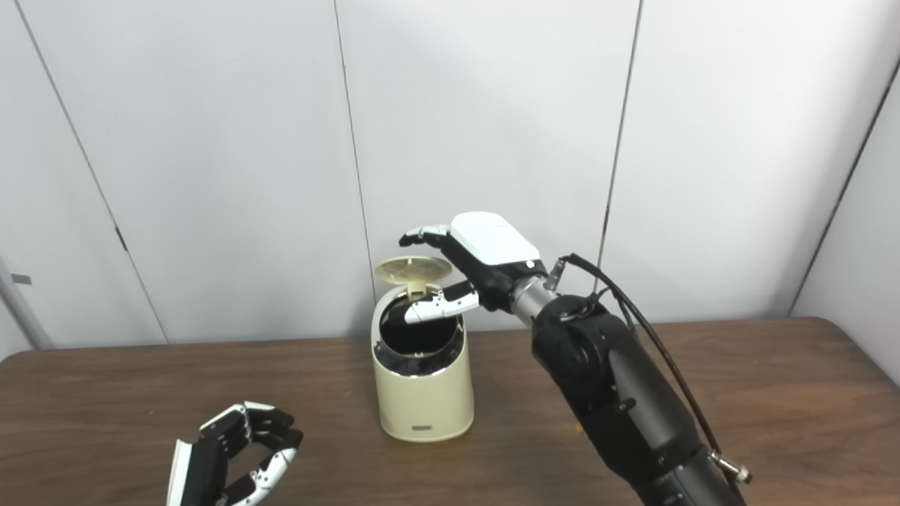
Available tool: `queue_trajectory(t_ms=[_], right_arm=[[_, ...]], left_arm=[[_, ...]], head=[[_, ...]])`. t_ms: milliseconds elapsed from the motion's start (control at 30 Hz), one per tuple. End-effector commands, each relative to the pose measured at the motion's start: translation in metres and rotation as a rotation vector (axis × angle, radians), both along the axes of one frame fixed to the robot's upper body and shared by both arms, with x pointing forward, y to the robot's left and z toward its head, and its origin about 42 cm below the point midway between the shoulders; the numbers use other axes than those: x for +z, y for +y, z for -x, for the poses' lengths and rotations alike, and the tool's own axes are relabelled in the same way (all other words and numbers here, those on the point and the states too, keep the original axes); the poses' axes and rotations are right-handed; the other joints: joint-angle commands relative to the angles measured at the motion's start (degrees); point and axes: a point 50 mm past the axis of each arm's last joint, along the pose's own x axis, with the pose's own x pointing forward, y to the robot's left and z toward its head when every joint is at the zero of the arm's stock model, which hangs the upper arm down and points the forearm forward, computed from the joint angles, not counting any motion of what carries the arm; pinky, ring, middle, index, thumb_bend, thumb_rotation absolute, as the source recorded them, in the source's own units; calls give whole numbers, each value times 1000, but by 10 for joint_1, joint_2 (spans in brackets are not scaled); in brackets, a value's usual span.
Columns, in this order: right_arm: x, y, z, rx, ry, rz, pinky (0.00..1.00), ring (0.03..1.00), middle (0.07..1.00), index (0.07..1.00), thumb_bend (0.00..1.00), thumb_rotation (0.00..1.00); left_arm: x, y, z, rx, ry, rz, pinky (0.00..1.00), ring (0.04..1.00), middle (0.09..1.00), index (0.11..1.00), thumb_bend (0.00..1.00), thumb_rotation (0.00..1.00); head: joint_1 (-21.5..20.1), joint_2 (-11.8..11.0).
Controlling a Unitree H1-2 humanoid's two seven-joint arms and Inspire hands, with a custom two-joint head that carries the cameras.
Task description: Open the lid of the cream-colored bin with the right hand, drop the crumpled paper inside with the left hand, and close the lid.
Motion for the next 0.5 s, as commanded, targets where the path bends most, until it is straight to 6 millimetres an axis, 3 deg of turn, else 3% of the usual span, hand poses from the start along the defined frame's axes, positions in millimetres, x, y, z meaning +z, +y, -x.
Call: queue_trajectory(t_ms=[0,467], right_arm=[[29,7,2,30,-88,-28,709,814,822,798,757,761],[-3,0,13,28,-36,11,716,808,813,795,717,744]], left_arm=[[-18,-11,11,-5,32,15,447,520,552,489,481,63],[-17,-8,11,6,37,0,452,525,554,489,481,65]], head=[[0,1],[-4,5]])
